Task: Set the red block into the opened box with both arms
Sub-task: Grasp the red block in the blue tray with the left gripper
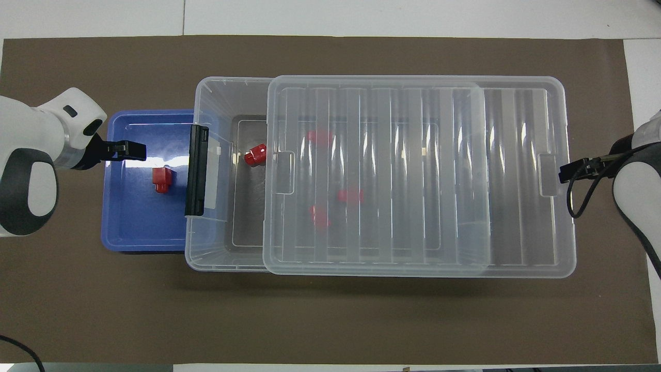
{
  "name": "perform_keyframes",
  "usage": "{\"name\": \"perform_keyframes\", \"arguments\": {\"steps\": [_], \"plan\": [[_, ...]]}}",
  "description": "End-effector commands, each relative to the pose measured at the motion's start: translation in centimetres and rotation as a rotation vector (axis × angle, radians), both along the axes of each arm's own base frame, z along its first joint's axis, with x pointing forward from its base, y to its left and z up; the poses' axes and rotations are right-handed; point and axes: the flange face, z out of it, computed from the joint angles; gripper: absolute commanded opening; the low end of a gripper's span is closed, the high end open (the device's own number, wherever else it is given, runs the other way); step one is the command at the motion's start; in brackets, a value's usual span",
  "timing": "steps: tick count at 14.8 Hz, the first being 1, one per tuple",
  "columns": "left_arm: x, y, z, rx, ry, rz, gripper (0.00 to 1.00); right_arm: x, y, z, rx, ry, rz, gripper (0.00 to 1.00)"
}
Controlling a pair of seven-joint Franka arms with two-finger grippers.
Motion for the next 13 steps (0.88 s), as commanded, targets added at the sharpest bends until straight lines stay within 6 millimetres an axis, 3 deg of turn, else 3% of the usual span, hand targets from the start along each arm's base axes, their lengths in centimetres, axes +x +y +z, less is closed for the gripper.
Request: {"name": "perform_keyframes", "arguments": {"steps": [1, 3, 6, 7, 10, 11, 13], "plan": [[-0.5, -0.4, -2.8, -0.007, -0.015, -0.007, 1.0, -0.3, -1.0, 0.3, -0.017, -0.011, 0.027, 1.0], [-0.9, -0.6, -4.9, -0.005, 0.014, -0.01, 0.96, -0.4, -1.6, 0.3, -0.016, -0.01, 0.039, 1.0], [-2.0, -0.7, -5.6, 0.0, 0.054, -0.014, 0.95, -0.6, -2.7, 0.4, -0.016, -0.018, 0.054, 1.0], [-2.2, -0.6, -5.6, 0.002, 0.07, -0.014, 0.88, -0.6, -2.8, 0.4, -0.016, -0.018, 0.058, 1.0], [-3.0, -0.5, -4.7, 0.008, 0.124, -0.011, 0.35, -0.5, -2.8, 0.5, -0.016, -0.021, 0.062, 1.0], [-3.3, -0.5, -4.5, 0.01, 0.141, -0.002, 0.04, -0.5, -2.9, 0.4, -0.018, -0.026, 0.069, 1.0], [-3.3, -0.7, -4.5, 0.007, 0.142, 0.043, 0.0, -0.6, -3.3, 0.4, -0.017, -0.027, 0.079, 1.0]]}}
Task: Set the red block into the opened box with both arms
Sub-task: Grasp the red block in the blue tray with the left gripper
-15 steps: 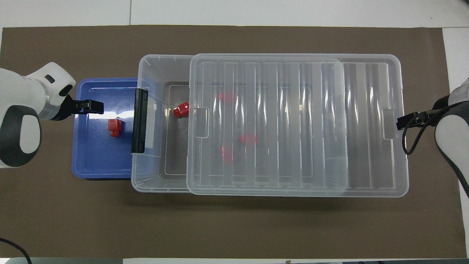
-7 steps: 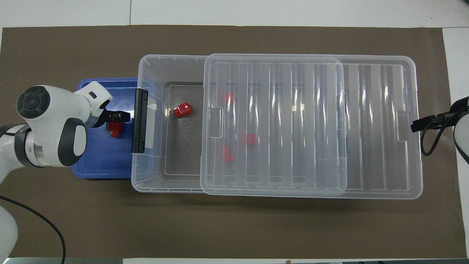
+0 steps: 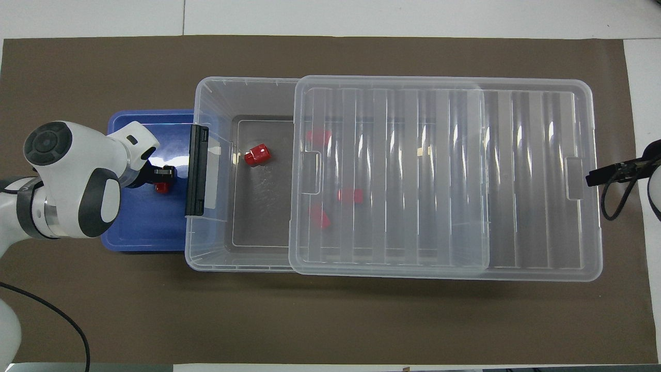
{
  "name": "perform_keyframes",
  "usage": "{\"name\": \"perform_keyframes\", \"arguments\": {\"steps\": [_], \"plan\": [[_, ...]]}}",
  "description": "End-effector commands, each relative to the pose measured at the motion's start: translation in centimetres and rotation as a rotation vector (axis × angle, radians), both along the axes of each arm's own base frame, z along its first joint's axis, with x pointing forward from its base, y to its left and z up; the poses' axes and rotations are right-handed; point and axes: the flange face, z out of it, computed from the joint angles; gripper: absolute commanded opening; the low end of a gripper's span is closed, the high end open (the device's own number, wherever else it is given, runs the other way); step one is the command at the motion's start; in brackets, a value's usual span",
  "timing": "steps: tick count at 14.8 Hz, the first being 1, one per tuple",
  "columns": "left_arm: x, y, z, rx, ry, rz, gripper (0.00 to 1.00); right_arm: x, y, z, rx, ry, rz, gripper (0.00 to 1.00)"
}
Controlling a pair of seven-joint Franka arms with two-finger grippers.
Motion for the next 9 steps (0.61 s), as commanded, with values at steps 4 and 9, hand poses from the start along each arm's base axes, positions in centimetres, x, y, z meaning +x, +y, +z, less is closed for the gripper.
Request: {"name": "perform_keyframes", "arguments": {"steps": [4, 9], "plan": [[-0.6, -0.9, 2.5, -0.003, -0.017, 0.079, 0.0, -0.4, -2.0, 0.3, -0.02, -0.019, 0.038, 1.0], [-0.3, -0.1, 10.4, 0.003, -0.016, 0.091, 0.0, -0.5, -2.5, 0.2, -0.022, -0.028, 0.048, 1.0]]}}
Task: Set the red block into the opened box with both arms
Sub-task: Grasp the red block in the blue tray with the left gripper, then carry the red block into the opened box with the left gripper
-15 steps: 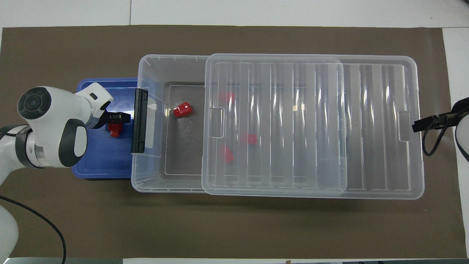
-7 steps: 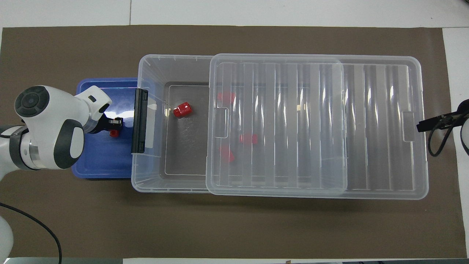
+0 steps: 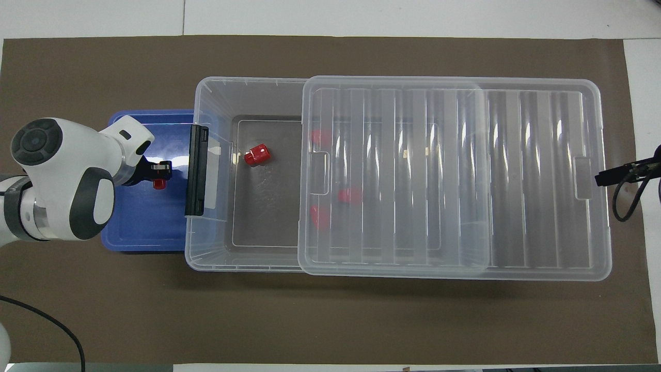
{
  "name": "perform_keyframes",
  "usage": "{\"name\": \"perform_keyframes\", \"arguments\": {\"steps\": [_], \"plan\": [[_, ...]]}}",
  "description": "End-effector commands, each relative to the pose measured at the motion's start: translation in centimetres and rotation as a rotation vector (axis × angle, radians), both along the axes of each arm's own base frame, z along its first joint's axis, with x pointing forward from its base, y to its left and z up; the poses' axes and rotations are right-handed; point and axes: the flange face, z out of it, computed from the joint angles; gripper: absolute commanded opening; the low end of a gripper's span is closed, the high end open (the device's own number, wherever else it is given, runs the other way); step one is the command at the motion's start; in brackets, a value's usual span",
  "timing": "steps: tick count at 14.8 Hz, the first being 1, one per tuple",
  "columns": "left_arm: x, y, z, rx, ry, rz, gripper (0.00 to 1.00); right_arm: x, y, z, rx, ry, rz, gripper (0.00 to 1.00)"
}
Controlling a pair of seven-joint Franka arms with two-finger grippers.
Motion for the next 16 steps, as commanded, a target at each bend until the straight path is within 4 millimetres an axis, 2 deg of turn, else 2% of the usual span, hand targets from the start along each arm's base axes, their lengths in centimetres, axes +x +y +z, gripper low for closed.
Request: {"name": "perform_keyframes", "arguments": {"steps": [1, 4, 6, 8, 11, 14, 16], "plan": [[-0.1, 0.2, 6.2, 0.001, 0.023, 0.019, 0.0, -0.4, -0.9, 0.0, -0.018, -0.007, 0.019, 1.0], [-0.8, -0.6, 11.6, 0.002, 0.011, 0.006, 0.0, -0.5, -1.3, 0.0, -0.018, -0.006, 0.029, 1.0], [-1.3, -2.1, 13.9, -0.001, -0.025, -0.003, 0.0, -0.5, -1.3, 0.0, -0.018, -0.006, 0.031, 1.0], [-1.7, -5.4, 14.1, -0.009, -0.042, 0.029, 0.0, -0.5, -1.4, 0.1, -0.018, -0.006, 0.029, 1.0], [-2.9, -11.5, 14.1, -0.032, -0.081, 0.034, 0.0, -0.3, -1.2, 0.4, -0.018, -0.002, 0.027, 1.0], [-4.7, -17.6, 12.9, -0.055, -0.088, 0.075, 0.0, 0.5, -1.2, 2.0, -0.016, 0.027, 0.02, 1.0], [-5.8, -21.6, 10.4, -0.067, -0.081, 0.086, 0.0, 0.8, -1.0, 3.7, -0.016, 0.03, 0.023, 1.0]]}}
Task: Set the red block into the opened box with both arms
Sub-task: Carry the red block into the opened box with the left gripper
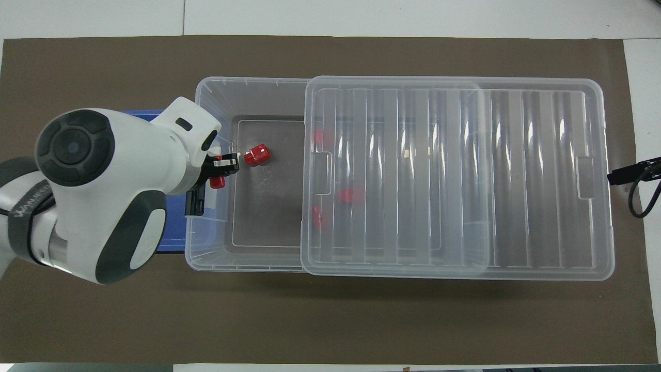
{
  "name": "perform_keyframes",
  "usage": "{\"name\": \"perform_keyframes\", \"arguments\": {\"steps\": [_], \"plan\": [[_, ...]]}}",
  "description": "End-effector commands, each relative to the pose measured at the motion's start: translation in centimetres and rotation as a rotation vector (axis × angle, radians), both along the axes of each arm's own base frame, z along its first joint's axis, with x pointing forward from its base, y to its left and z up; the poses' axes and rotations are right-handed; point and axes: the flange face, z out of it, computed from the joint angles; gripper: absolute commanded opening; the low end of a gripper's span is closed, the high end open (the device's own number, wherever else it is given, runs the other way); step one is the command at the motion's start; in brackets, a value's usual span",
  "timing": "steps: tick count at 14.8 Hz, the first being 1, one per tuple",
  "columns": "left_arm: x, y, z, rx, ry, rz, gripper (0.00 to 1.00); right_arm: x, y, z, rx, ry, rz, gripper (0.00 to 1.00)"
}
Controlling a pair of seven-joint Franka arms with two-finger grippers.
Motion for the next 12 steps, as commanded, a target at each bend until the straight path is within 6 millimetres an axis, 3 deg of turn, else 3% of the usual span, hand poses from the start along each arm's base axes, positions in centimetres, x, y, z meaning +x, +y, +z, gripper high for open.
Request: {"name": "perform_keyframes", "arguments": {"steps": [1, 4, 6, 7, 9, 11, 12], "plan": [[-1.4, -4.1, -3.8, -0.02, 0.01, 0.031, 0.0, 0.7, -0.3, 2.6, -0.021, 0.01, 0.021, 1.0], [-2.9, -6.1, -8.8, -0.013, 0.033, 0.015, 0.0, 0.7, -0.4, 5.8, -0.022, 0.01, 0.015, 1.0], [-3.2, -6.0, -11.8, -0.031, 0.014, 0.025, 0.0, 0.5, -0.6, 7.3, -0.024, 0.009, 0.009, 1.0], [-3.3, -6.0, -13.2, -0.028, 0.021, 0.027, 0.0, 0.5, -0.8, 7.2, -0.027, 0.005, 0.007, 1.0], [-3.3, -6.0, -15.1, -0.015, 0.045, 0.028, 0.0, -0.3, -3.2, 7.3, -0.034, 0.005, -0.034, 1.0], [-3.7, -7.2, -16.6, -0.022, 0.043, 0.021, 0.0, -0.6, -4.0, 7.2, -0.037, 0.003, -0.046, 1.0], [-3.5, -7.4, -16.9, -0.035, 0.035, 0.068, 0.0, -1.0, -5.6, 6.6, -0.041, -0.01, -0.071, 1.0]]}}
